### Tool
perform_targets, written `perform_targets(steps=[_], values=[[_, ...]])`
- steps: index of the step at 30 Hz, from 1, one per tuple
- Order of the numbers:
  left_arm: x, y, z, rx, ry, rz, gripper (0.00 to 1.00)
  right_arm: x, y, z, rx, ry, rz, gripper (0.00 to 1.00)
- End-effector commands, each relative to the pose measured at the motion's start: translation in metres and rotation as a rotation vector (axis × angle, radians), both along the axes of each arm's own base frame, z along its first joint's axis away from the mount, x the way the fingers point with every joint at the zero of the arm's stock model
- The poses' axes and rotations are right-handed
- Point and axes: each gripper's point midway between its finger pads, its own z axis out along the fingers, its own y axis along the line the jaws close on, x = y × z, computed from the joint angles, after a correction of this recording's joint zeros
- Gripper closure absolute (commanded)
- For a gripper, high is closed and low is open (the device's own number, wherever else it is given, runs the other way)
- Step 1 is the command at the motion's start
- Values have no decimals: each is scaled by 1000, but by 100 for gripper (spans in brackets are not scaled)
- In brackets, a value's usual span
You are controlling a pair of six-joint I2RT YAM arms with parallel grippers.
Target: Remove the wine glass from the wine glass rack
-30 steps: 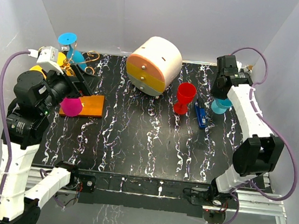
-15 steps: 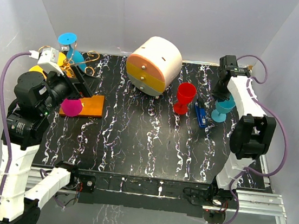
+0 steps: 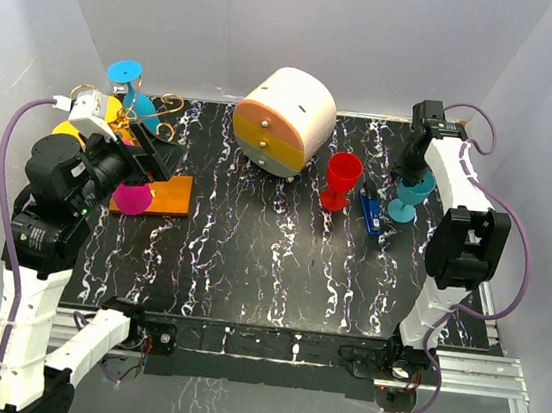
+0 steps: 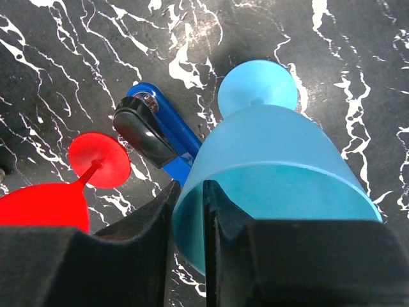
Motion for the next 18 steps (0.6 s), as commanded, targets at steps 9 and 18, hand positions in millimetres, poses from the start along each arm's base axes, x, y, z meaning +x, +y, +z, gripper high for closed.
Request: perform_targets(steps=[9,18], values=[[-3,-2,2,-6,-6,-16,1,16,4,22,18,-92,3,71],[-6,-3,5,-14,-7,-21,1,15,-3,38,-23,-130,-4,57]])
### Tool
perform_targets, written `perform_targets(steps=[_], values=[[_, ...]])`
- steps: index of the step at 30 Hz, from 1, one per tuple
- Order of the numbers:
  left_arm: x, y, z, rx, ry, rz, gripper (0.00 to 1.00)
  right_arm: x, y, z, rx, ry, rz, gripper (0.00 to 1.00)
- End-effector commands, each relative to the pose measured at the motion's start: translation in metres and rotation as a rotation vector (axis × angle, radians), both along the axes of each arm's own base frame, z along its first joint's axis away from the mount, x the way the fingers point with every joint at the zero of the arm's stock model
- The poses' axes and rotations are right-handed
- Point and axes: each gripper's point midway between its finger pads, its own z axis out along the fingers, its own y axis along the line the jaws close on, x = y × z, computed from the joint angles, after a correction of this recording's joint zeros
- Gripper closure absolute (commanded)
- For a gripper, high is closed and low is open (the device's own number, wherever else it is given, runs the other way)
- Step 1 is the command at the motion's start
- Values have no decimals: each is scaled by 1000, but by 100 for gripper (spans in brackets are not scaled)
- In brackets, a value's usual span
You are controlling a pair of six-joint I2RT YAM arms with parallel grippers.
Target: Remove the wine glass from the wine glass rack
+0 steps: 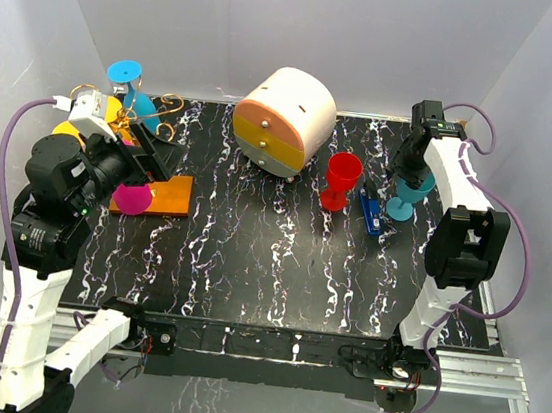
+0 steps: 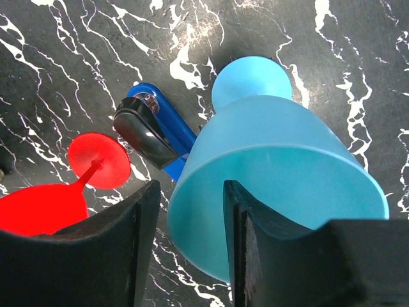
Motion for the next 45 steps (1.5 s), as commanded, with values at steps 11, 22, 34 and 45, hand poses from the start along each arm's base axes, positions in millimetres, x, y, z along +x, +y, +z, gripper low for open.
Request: perform_targets(steps=[11,22,34,45], values=[[-10,-2,7,-20,-2,-17,1,15,-7,63,-41,-188,-6,37],[-17,-3,9,-43,43,-17,1,10,-2,104,-27,-290,30,10],[-10,28,5,58,157,149,1,-19,68,173,11,-631,258,2],[-13,92,38,315,185,418,1,-51,189,213,231,-954,571,2]])
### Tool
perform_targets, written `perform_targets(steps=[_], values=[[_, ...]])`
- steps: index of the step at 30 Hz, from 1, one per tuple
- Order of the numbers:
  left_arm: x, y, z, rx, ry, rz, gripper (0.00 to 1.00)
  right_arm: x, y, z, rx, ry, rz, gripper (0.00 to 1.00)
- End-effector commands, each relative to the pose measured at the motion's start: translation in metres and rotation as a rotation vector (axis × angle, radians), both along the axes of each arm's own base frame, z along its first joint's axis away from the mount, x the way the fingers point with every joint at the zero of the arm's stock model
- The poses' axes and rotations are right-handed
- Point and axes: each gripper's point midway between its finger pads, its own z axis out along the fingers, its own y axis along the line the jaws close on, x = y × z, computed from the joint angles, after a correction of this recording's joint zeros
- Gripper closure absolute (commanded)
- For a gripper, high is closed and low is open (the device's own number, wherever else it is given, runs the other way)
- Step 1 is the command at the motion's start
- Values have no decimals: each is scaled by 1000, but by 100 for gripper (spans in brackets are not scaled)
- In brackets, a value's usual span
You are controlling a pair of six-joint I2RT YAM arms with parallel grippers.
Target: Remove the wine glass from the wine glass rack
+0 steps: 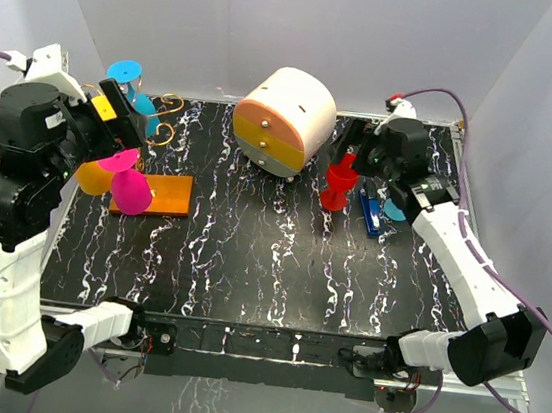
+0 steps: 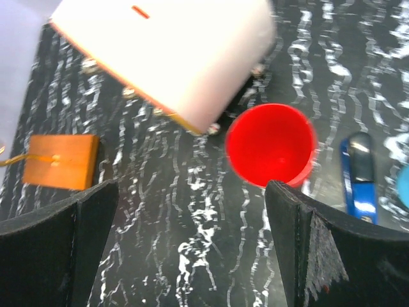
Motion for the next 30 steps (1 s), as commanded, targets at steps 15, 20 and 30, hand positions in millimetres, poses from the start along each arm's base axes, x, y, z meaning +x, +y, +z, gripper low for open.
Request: perform_targets(steps=[15,20,30], values=[[-8,40,-49,173,173,163,1,-68,52,82,111,-244,285,2],[-3,42,-55,195,218,170,1,-91,46,89,119,-245,309,2],[12,50,-49,256,201,200,1,-107,41,96,129,-263,324,2]])
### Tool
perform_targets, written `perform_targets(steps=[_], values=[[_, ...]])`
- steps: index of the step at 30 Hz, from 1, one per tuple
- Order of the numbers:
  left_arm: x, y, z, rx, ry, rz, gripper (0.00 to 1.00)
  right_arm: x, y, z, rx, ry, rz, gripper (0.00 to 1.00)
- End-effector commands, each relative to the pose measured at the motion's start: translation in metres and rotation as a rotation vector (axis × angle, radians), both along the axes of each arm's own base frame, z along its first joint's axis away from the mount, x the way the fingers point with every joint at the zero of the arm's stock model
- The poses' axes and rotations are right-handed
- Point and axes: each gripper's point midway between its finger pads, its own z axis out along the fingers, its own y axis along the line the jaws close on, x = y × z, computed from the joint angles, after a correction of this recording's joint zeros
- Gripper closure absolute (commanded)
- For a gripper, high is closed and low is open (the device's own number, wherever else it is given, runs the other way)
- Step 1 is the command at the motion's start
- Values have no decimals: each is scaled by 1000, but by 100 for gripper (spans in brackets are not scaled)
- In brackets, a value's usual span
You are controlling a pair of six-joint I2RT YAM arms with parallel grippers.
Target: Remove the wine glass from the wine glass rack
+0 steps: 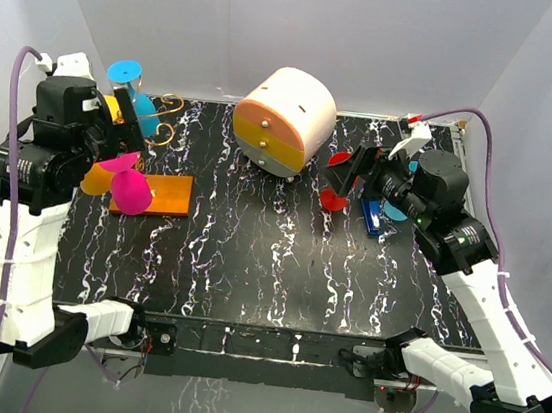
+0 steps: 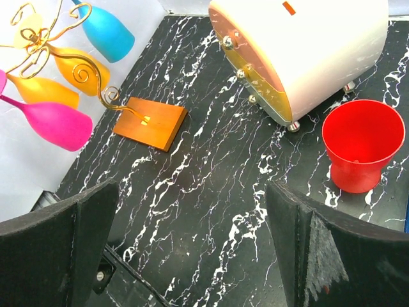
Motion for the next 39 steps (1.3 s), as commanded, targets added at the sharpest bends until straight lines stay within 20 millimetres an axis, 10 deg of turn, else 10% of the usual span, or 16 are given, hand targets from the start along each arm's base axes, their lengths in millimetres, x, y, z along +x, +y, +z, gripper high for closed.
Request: perform_targets(steps=[1,39], values=[[1,7,7,61,-14,-6,1,-4,3,20,14,-57,31,2],[4,11,-61,135,216,-3,4,-5,-2,9,-2,-54,9,2]])
